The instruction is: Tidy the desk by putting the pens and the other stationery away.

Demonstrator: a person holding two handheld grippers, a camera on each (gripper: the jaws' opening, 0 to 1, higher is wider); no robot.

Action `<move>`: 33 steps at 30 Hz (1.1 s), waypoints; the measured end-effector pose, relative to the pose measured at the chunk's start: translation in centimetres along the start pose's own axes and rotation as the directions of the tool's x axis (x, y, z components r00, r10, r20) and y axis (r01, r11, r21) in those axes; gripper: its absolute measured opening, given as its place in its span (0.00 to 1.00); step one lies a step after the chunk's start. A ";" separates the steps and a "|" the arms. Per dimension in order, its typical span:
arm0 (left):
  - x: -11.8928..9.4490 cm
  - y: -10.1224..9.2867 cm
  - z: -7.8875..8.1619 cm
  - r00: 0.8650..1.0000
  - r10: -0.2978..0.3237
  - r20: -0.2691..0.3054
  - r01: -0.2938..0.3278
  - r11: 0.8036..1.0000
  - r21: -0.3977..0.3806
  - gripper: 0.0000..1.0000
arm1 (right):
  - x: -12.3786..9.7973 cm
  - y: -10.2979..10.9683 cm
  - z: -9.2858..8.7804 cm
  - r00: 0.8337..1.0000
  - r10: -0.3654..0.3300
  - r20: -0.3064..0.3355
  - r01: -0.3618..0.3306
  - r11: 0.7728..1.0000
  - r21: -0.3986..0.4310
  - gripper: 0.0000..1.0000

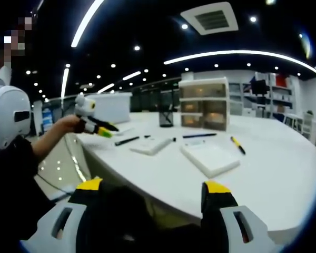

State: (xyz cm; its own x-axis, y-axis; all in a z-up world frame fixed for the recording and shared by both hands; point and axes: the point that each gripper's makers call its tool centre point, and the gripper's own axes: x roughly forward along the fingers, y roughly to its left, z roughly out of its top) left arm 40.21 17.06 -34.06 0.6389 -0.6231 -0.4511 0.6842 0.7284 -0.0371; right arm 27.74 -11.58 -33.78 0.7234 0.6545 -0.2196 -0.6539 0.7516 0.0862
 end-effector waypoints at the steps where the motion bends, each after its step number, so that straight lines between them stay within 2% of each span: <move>1: 0.2 0.1 0.0 1.000 -0.006 -0.021 0.007 1.000 0.005 0.57 | 0.0 0.0 0.0 1.000 0.001 0.000 -0.001 1.000 0.000 0.71; 7: 1.5 -0.3 0.2 0.989 -0.058 -0.139 0.062 0.998 0.026 0.57 | 0.1 -0.1 -0.2 1.000 -0.003 -0.007 0.003 1.000 -0.003 0.71; 10: 1.8 -0.9 -0.1 0.971 -0.088 -0.223 0.100 0.994 0.045 0.57 | 0.1 0.0 -0.2 1.000 -0.003 -0.008 0.003 1.000 -0.004 0.71; 12: 2.0 -1.0 -0.2 0.961 -0.093 -0.260 0.111 0.992 0.057 0.57 | 0.1 0.0 -0.1 1.000 -0.001 -0.005 0.001 1.000 -0.005 0.71; 15: 2.3 0.3 0.3 0.944 -0.094 -0.318 0.119 0.991 0.060 0.57 | 0.0 0.1 0.1 1.000 0.001 0.000 -0.001 1.000 -0.006 0.71; 19: 2.6 0.0 0.4 0.922 -0.091 -0.376 0.134 0.987 0.089 0.57 | 0.0 0.1 0.1 1.000 0.002 0.003 -0.002 1.000 -0.004 0.71; 24: 3.1 -0.6 0.3 0.902 -0.112 -0.417 0.162 0.983 0.087 0.57 | -0.1 0.0 0.1 1.000 0.002 0.007 -0.002 1.000 0.000 0.71; 26: 3.2 -0.6 0.5 0.900 -0.114 -0.421 0.178 0.977 0.116 0.57 | -0.1 0.0 0.2 1.000 0.002 0.010 -0.002 1.000 0.001 0.71; 28: 3.2 -0.6 0.9 0.901 -0.117 -0.418 0.220 0.953 0.209 0.57 | -0.2 -0.1 0.1 1.000 0.001 0.010 -0.001 1.000 0.002 0.71; 30: 3.0 -0.7 0.9 0.893 -0.124 -0.433 0.250 0.936 0.249 0.57 | -0.3 -0.2 0.1 1.000 0.001 0.010 -0.001 1.000 0.003 0.71; 33: 2.1 -1.7 0.9 0.860 -0.192 -0.474 0.351 0.896 0.274 0.57 | -0.4 -0.2 0.2 1.000 -0.001 0.011 0.001 1.000 0.004 0.71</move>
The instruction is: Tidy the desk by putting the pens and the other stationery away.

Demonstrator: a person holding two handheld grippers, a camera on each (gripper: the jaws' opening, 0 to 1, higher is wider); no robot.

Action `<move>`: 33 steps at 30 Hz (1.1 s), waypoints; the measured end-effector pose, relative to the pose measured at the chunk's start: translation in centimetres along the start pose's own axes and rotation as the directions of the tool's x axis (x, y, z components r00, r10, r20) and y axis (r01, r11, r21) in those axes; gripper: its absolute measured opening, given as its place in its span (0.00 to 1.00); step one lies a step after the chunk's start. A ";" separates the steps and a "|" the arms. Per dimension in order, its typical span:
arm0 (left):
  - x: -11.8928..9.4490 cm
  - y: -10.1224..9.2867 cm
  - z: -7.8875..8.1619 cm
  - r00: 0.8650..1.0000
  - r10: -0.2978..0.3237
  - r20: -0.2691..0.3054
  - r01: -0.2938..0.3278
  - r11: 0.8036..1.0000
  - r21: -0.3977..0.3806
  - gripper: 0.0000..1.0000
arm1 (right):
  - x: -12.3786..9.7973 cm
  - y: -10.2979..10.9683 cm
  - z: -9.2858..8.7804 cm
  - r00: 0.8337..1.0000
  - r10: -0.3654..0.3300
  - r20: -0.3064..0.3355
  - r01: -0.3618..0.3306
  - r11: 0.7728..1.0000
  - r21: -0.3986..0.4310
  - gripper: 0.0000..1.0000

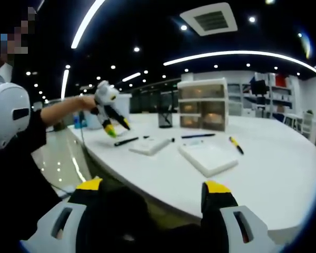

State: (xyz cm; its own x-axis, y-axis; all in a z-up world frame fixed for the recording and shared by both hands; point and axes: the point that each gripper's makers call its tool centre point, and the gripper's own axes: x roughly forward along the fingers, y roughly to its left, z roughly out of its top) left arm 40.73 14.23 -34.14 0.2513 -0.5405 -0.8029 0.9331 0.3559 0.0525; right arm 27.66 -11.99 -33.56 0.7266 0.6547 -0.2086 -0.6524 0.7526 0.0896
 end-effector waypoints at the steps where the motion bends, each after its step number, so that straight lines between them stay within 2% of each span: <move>1: -0.2 0.1 0.0 1.000 0.003 -0.009 -0.003 1.000 0.022 0.57 | 0.0 0.0 0.0 1.000 0.000 0.001 0.000 1.000 0.000 0.71; 3: -0.6 0.3 -0.1 0.999 0.017 -0.042 -0.011 0.990 0.142 0.57 | 0.0 0.0 0.0 1.000 0.001 0.003 -0.001 1.000 0.000 0.71; 4: -0.7 0.3 -0.1 0.999 0.016 -0.051 -0.008 0.985 0.170 0.57 | 0.0 0.0 0.0 1.000 0.001 0.003 -0.001 1.000 0.000 0.71; 7: -1.0 -0.5 -0.3 0.996 -0.023 -0.087 0.048 0.952 0.303 0.57 | 0.1 0.1 -0.1 1.000 0.005 -0.001 -0.005 1.000 -0.001 0.71; 10: -1.1 -1.3 -0.7 0.990 -0.057 -0.130 0.104 0.912 0.396 0.57 | 0.1 0.1 -0.1 1.000 0.006 -0.003 -0.006 1.000 -0.001 0.71; 13: -1.2 -1.8 -0.9 0.984 -0.075 -0.162 0.142 0.878 0.456 0.57 | 0.1 0.1 -0.1 1.000 0.004 -0.002 -0.004 1.000 0.000 0.71; 14: -1.1 -1.9 -1.1 0.981 -0.079 -0.178 0.157 0.860 0.486 0.57 | 0.1 0.1 -0.1 1.000 0.004 -0.002 -0.004 1.000 0.000 0.71; 16: -1.0 -2.3 -1.4 0.973 -0.093 -0.209 0.191 0.833 0.519 0.56 | 0.1 0.0 -0.2 1.000 0.004 -0.005 -0.004 1.000 0.000 0.71; 18: -0.8 -2.5 -1.6 0.968 -0.101 -0.230 0.211 0.824 0.526 0.56 | 0.1 0.1 -0.2 1.000 0.004 -0.006 -0.004 1.000 -0.001 0.71; 22: -0.3 -2.5 -2.0 0.958 -0.095 -0.271 0.240 0.781 0.576 0.56 | 0.2 0.1 -0.2 1.000 0.006 -0.007 -0.006 1.000 0.000 0.71; 23: -0.2 -2.4 -2.1 0.956 -0.087 -0.281 0.245 0.766 0.595 0.56 | 0.2 0.1 -0.3 1.000 0.006 -0.009 -0.006 1.000 0.000 0.71; 25: 0.2 -1.9 -2.2 0.953 -0.067 -0.297 0.252 0.722 0.645 0.56 | 0.3 0.0 -0.4 1.000 0.005 -0.012 -0.005 1.000 0.000 0.71; 26: 0.2 -1.8 -2.4 0.948 -0.061 -0.313 0.261 0.712 0.652 0.56 | 0.3 0.0 -0.4 1.000 0.004 -0.014 -0.004 1.000 0.001 0.71; 28: 0.5 -2.0 -2.6 0.938 -0.064 -0.342 0.295 0.670 0.682 0.56 | 0.4 0.0 -0.5 1.000 0.004 -0.017 -0.004 1.000 0.002 0.71; 33: 1.3 -1.9 -2.2 0.933 -0.079 -0.350 0.316 0.644 0.697 0.52 | 0.7 0.1 -0.7 1.000 0.005 -0.025 -0.005 1.000 0.004 0.71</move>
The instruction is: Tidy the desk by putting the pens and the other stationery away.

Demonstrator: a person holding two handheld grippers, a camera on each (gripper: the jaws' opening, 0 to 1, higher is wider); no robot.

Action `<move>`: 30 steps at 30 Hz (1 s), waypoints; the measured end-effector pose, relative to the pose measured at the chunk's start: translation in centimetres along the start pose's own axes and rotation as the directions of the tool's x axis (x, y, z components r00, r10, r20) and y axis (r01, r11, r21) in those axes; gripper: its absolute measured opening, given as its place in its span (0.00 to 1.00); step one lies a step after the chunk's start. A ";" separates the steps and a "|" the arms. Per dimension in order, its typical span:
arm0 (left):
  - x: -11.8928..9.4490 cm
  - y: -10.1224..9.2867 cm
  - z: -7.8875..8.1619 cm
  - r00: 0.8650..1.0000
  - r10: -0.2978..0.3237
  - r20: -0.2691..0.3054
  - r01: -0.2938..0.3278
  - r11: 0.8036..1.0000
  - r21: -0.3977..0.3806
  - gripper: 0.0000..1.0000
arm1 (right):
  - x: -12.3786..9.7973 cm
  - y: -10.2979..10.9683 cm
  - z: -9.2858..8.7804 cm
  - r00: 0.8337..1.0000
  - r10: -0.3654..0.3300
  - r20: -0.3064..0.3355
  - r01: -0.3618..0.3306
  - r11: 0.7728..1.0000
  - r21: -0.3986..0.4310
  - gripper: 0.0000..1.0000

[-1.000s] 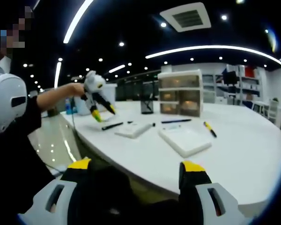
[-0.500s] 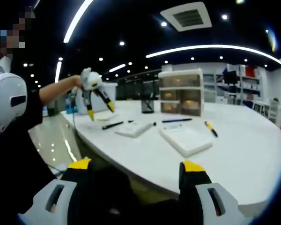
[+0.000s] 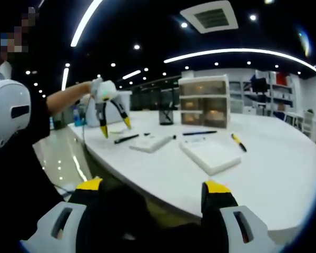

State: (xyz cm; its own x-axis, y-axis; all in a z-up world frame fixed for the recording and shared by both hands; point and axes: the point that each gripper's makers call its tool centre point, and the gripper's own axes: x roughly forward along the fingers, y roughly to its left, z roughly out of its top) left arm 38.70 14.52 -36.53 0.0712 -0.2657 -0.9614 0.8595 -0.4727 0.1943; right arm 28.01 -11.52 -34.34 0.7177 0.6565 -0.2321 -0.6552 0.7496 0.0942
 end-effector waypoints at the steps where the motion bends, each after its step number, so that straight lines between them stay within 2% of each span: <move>1: 0.0 0.2 0.0 1.000 -0.003 0.000 0.003 1.000 0.006 0.52 | 0.1 0.0 0.0 1.000 0.001 -0.002 -0.001 1.000 0.000 0.71; 5: 0.4 0.4 0.0 1.000 -0.030 -0.008 0.030 0.999 0.039 0.47 | 0.2 -0.1 -0.2 1.000 -0.001 -0.007 0.001 1.000 0.004 0.71; 10: 1.4 0.9 -0.3 0.997 -0.060 -0.038 0.062 0.996 0.068 0.47 | 0.3 -0.4 -0.4 1.000 -0.008 -0.013 0.008 1.000 0.011 0.71; 15: 1.9 1.1 0.1 0.996 -0.090 -0.029 0.092 0.992 0.086 0.43 | 0.4 -0.7 -0.5 1.000 -0.010 -0.017 0.011 1.000 0.016 0.71; 17: 2.2 1.5 0.2 0.996 -0.090 -0.022 0.091 0.993 0.070 0.42 | 0.4 -0.7 -0.6 1.000 -0.012 -0.021 0.012 1.000 0.018 0.71; 22: 2.3 1.1 0.1 0.990 -0.136 -0.022 0.137 0.989 0.057 0.37 | 0.6 -0.8 -0.7 1.000 -0.010 -0.022 0.011 1.000 0.022 0.71; 30: 2.5 0.8 0.7 0.983 -0.185 -0.005 0.185 0.983 0.005 0.22 | 0.7 -0.8 -0.9 1.000 -0.006 -0.024 0.006 1.000 0.024 0.70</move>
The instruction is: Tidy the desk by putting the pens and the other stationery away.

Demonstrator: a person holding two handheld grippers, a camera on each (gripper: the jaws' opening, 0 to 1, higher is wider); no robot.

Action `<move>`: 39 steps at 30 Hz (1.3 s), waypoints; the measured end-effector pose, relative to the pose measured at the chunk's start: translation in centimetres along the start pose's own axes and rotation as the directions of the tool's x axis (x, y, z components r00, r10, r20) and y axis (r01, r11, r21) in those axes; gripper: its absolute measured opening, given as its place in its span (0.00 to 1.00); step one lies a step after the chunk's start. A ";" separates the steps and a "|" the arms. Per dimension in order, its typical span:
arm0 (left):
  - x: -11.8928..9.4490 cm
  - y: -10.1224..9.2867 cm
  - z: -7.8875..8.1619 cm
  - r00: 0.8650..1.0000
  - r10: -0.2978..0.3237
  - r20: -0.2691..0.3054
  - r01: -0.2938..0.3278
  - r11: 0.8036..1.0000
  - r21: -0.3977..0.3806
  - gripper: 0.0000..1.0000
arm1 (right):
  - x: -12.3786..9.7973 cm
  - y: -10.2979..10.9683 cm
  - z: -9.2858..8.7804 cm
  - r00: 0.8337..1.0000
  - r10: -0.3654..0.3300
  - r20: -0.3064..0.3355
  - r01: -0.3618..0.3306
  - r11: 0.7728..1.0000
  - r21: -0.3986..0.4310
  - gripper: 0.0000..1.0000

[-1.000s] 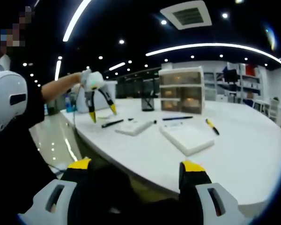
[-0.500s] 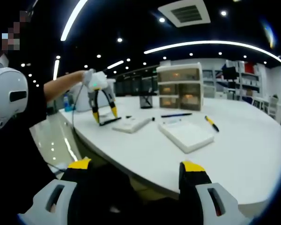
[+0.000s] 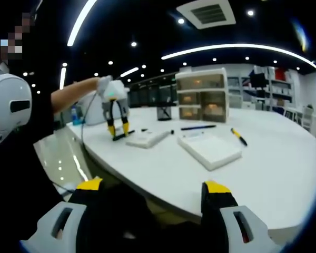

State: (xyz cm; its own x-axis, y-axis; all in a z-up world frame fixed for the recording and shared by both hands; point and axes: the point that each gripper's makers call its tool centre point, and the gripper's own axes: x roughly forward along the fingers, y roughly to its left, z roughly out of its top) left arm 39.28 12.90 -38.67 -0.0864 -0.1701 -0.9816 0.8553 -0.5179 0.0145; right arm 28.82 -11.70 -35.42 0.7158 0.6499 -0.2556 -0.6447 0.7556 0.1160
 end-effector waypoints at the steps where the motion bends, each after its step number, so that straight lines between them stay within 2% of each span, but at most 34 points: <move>1: 0.0 -0.1 0.1 1.000 -0.003 -0.001 0.003 1.000 -0.004 0.22 | 0.0 0.0 0.0 1.000 0.001 0.001 -0.001 1.000 0.000 0.70; 7: 0.2 -0.2 0.6 1.000 0.000 -0.003 0.000 0.999 -0.032 0.15 | 0.0 0.1 0.0 1.000 0.001 0.001 -0.001 1.000 0.001 0.70; 10: 0.3 -0.6 0.6 0.999 0.003 -0.044 -0.004 1.000 -0.024 0.12 | 0.0 0.2 0.1 1.000 0.004 0.004 -0.004 1.000 -0.001 0.70; 16: 0.4 -0.7 0.6 0.992 0.031 -0.119 -0.031 1.000 -0.001 0.12 | 0.1 0.5 0.0 1.000 0.011 0.002 -0.011 1.000 -0.003 0.70; 22: 0.3 -1.2 0.4 0.988 0.027 -0.152 -0.028 1.000 -0.004 0.11 | -0.1 0.6 0.2 1.000 0.011 0.010 -0.011 1.000 -0.007 0.70; 28: -0.1 -1.0 0.9 0.992 0.067 -0.109 -0.071 0.997 -0.033 0.11 | 0.0 0.7 0.2 1.000 0.013 0.009 -0.013 1.000 -0.008 0.70; 32: -1.1 -0.6 1.5 0.991 0.120 -0.063 -0.122 0.992 -0.033 0.11 | 0.1 1.0 0.3 1.000 0.019 0.012 -0.019 1.000 -0.009 0.70; 35: -2.2 0.1 2.2 0.984 0.179 -0.004 -0.179 0.983 -0.046 0.11 | 0.2 1.2 0.4 1.000 0.023 0.011 -0.023 1.000 -0.012 0.70; 38: -3.4 0.8 2.9 0.969 0.241 0.058 -0.237 0.969 -0.071 0.11 | 0.2 1.4 0.5 1.000 0.026 0.012 -0.025 1.000 -0.015 0.70; 39: -4.0 1.3 3.2 0.956 0.279 0.085 -0.274 0.959 -0.074 0.11 | 0.2 1.4 0.5 1.000 0.026 0.013 -0.025 1.000 -0.016 0.70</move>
State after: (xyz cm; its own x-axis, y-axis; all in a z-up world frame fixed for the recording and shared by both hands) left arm 39.08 10.20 -34.10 0.1132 -0.3782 -0.9188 0.8816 -0.3883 0.2684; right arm 28.15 -10.49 -34.79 0.7024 0.6700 -0.2403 -0.6669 0.7375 0.1069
